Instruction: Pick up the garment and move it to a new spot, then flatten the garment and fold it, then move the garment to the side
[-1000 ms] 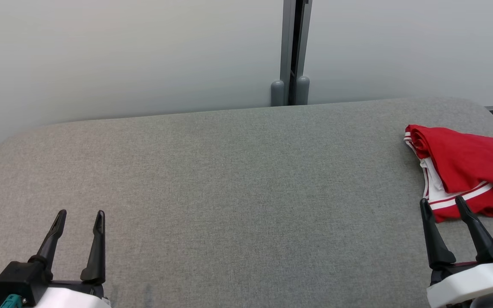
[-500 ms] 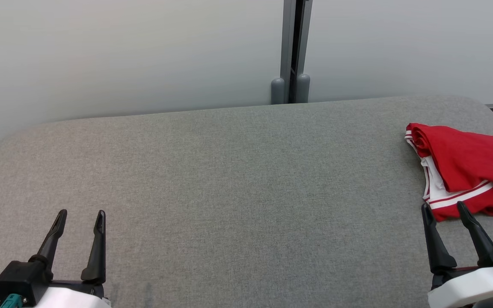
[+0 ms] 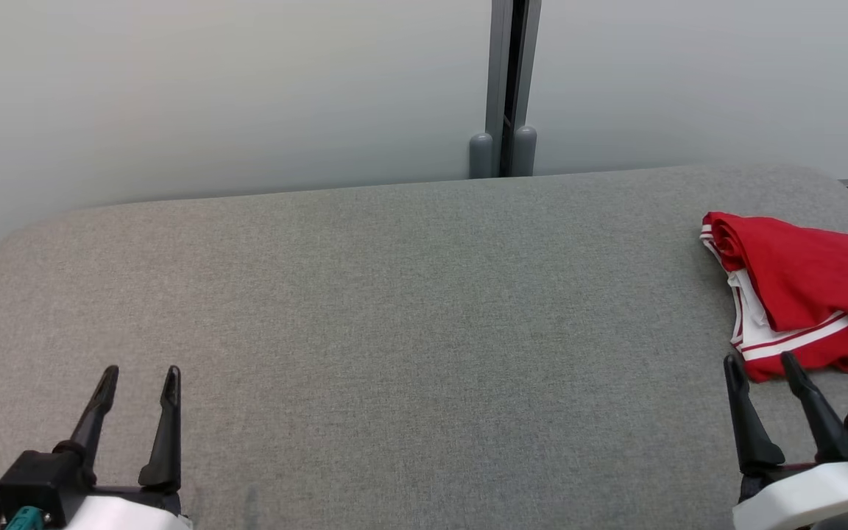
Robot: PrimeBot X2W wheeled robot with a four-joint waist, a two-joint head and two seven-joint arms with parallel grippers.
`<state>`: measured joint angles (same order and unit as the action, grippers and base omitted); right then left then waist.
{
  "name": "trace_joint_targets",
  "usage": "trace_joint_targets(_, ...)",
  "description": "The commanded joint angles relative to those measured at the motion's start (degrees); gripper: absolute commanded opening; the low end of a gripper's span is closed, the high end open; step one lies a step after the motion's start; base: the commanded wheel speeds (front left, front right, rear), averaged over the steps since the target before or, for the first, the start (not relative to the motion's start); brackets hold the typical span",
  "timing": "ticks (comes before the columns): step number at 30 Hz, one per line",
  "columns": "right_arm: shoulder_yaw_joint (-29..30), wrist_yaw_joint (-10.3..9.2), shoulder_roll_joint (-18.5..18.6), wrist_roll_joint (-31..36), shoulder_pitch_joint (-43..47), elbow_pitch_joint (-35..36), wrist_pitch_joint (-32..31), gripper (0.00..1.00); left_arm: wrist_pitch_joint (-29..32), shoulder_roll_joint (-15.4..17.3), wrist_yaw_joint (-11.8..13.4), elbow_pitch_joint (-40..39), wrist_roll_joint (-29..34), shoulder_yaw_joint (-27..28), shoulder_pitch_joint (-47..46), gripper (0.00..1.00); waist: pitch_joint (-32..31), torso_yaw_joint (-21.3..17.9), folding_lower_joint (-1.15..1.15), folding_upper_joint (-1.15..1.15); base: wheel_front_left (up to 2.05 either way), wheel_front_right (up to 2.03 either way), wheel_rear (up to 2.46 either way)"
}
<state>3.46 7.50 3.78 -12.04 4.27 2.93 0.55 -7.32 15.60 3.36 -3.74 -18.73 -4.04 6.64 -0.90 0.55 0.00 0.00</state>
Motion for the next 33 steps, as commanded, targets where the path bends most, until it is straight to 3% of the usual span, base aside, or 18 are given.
trace_joint_targets(1,-0.1,0.00,-0.1,0.0,0.1,-0.4,0.0,0.00,0.0,-0.3,0.0,0.4,0.0,-0.1,0.2,0.00,0.0,0.0,0.00,0.00,0.00,0.00,0.00)
trace_joint_targets(33,8.7,0.00,0.1,-26.7,-8.5,-11.4,-10.2,0.00,-2.6,-5.1,-4.0,8.8,-27.8,-3.4,-6.6,0.00,0.3,-0.1,0.00,0.00,0.00,0.00,0.00)
